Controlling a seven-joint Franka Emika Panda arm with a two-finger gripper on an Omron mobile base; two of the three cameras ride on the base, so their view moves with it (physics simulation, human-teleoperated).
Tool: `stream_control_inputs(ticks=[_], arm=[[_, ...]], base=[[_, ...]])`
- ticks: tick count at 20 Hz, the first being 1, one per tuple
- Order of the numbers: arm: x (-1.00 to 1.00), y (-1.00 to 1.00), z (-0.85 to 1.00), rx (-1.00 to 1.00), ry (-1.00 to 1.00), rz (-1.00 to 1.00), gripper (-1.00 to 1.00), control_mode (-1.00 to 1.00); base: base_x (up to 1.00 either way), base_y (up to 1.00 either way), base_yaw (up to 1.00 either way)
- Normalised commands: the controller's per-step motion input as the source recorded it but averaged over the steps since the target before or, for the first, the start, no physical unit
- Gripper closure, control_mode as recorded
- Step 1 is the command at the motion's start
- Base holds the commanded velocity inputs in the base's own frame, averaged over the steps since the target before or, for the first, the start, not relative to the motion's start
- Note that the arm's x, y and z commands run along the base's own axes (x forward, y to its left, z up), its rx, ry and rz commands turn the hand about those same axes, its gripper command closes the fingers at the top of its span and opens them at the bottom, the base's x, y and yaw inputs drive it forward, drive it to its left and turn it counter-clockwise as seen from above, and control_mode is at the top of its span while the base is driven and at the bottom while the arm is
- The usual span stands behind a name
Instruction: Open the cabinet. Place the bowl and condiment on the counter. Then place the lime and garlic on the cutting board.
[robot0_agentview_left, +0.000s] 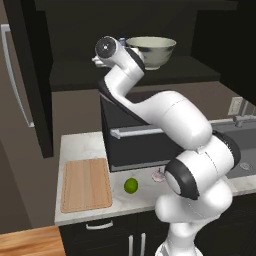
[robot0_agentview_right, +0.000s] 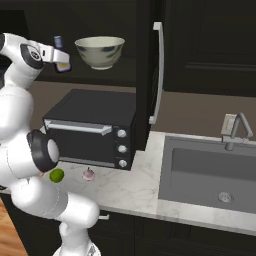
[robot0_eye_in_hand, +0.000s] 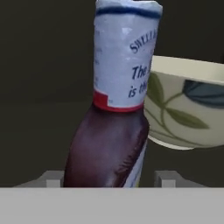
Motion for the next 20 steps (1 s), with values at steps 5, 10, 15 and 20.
stream_control_inputs(ticks=[5, 10, 15, 20], arm=[[-0.48, 0.08, 0.0, 0.02, -0.03, 0.0, 1.0, -1.0], [-1.0, 0.32, 0.0, 0.05, -0.15, 0.05, 1.0, -1.0], [-1.0, 0.41, -0.12, 0.02, -0.06, 0.12, 1.0, -1.0], [-0.96, 0.14, -0.5, 0.01, 0.0, 0.19, 1.0, -1.0]], base=[[0.0, 0.0, 0.0], [0.0, 0.0, 0.0], [0.0, 0.0, 0.0], [0.0, 0.0, 0.0]])
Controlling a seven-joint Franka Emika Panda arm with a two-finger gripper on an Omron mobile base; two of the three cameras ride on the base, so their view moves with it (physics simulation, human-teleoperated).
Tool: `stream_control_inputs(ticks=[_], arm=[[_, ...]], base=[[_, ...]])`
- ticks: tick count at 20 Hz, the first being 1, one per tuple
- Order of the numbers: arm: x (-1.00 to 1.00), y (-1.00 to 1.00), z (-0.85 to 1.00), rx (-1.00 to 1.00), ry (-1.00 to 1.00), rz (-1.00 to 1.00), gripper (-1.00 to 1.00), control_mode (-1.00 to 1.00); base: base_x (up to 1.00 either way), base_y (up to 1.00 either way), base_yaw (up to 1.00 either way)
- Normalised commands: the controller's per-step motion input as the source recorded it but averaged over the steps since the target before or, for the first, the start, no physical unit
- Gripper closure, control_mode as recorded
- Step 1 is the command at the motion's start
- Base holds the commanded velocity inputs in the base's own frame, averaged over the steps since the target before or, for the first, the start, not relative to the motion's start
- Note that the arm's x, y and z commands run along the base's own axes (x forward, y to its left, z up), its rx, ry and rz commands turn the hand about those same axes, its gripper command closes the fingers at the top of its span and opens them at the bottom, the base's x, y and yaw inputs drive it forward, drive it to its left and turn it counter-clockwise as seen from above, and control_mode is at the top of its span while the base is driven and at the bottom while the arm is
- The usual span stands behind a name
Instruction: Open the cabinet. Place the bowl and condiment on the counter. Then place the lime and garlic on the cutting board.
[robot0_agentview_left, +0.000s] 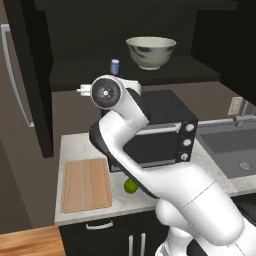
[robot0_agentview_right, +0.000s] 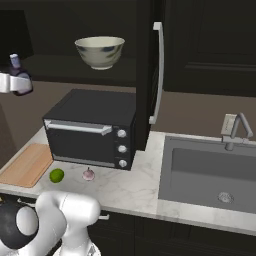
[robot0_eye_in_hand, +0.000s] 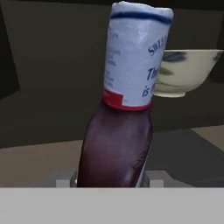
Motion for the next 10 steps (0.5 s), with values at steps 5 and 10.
stream_control_inputs(ticks=[5, 10], arm=[[-0.27, 0.04, -0.81, 0.0, 0.11, 0.21, 1.0, -1.0], [0.04, 0.14, -0.75, 0.01, 0.08, 0.2, 1.0, -1.0]], base=[[0.0, 0.0, 0.0], [0.0, 0.0, 0.0]])
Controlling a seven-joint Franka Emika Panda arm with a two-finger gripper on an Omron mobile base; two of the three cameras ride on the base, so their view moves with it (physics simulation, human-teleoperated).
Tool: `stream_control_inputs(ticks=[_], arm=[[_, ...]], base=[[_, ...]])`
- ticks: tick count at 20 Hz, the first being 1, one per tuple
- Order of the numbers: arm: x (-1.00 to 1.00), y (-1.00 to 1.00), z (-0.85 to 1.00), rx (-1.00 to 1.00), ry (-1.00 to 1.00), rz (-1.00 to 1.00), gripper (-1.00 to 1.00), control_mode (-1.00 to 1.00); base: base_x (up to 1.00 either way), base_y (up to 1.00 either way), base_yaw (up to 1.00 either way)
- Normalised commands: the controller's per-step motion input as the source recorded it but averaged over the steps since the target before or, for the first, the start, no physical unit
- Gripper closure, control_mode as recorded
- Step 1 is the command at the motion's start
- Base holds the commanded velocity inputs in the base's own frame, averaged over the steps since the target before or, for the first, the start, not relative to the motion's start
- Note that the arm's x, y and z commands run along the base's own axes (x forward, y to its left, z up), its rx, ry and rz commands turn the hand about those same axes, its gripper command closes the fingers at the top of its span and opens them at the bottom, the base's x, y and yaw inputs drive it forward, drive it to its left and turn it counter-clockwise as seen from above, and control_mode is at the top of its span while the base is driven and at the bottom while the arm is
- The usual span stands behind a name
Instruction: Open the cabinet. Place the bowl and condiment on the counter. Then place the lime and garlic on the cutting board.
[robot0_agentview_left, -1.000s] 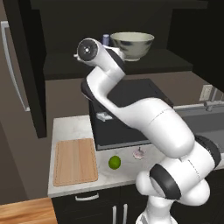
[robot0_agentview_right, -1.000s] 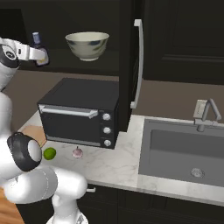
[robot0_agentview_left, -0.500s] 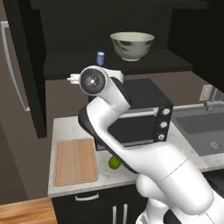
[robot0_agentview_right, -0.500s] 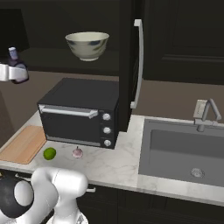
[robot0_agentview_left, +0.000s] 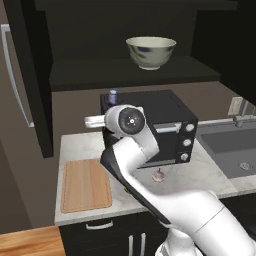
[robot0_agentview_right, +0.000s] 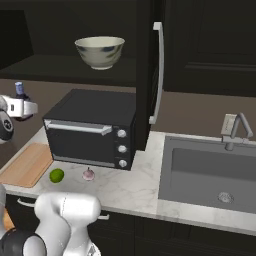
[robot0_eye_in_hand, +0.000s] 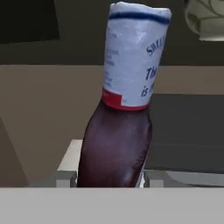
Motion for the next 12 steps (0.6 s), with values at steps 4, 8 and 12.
stream_control_inputs(ticks=[4, 8, 12], arm=[[0.14, 0.54, -0.77, -0.02, 0.01, 0.14, 1.0, -1.0], [0.21, 0.6, -0.67, -0.07, 0.0, 0.09, 1.0, -1.0], [0.4, 0.46, -0.62, -0.07, 0.03, 0.05, 1.0, -1.0]], base=[[0.0, 0.0, 0.0], [0.0, 0.0, 0.0], [0.0, 0.0, 0.0]])
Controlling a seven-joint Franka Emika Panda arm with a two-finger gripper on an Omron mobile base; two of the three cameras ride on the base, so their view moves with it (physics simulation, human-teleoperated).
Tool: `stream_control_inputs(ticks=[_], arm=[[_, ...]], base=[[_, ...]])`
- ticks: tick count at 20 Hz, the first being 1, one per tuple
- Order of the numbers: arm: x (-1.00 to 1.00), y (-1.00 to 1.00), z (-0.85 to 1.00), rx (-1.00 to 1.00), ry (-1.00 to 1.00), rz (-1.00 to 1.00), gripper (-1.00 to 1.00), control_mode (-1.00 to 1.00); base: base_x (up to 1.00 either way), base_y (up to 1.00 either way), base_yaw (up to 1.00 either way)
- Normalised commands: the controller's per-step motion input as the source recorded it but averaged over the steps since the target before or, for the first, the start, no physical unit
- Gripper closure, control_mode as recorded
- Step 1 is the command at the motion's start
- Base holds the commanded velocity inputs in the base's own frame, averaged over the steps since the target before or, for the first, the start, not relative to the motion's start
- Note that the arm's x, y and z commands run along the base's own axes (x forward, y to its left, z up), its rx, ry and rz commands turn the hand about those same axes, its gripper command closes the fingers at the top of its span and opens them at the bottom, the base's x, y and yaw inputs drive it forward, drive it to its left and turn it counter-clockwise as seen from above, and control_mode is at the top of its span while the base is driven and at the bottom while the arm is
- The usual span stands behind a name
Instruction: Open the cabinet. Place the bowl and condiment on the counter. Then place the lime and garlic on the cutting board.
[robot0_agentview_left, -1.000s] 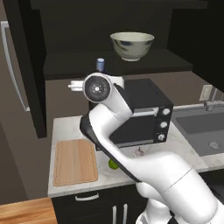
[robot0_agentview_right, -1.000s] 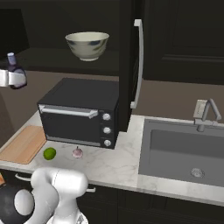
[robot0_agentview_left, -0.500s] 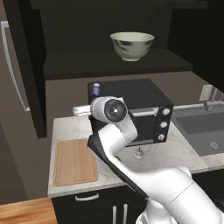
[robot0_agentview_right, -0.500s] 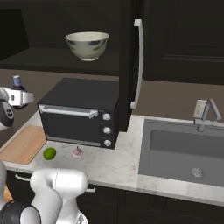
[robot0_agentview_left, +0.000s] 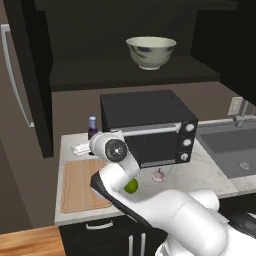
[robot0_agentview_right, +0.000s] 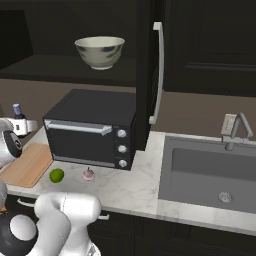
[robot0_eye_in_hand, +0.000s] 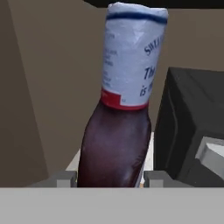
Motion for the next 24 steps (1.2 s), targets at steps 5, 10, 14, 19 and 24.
stream_control_inputs(ticks=[5, 10, 14, 19, 24], arm=[[0.51, 0.48, -0.53, -0.06, 0.02, 0.03, 1.0, -1.0], [0.33, 0.5, -0.46, -0.06, 0.0, 0.0, 1.0, -1.0], [0.3, 0.45, -0.38, -0.08, 0.0, -0.02, 1.0, -1.0], [0.38, 0.11, -0.02, -0.01, 0.0, -0.13, 1.0, -1.0], [0.35, 0.12, -0.19, 0.0, 0.0, -0.14, 1.0, -1.0]], base=[[0.0, 0.0, 0.0], [0.0, 0.0, 0.0], [0.0, 0.0, 0.0], [0.0, 0.0, 0.0], [0.0, 0.0, 0.0]])
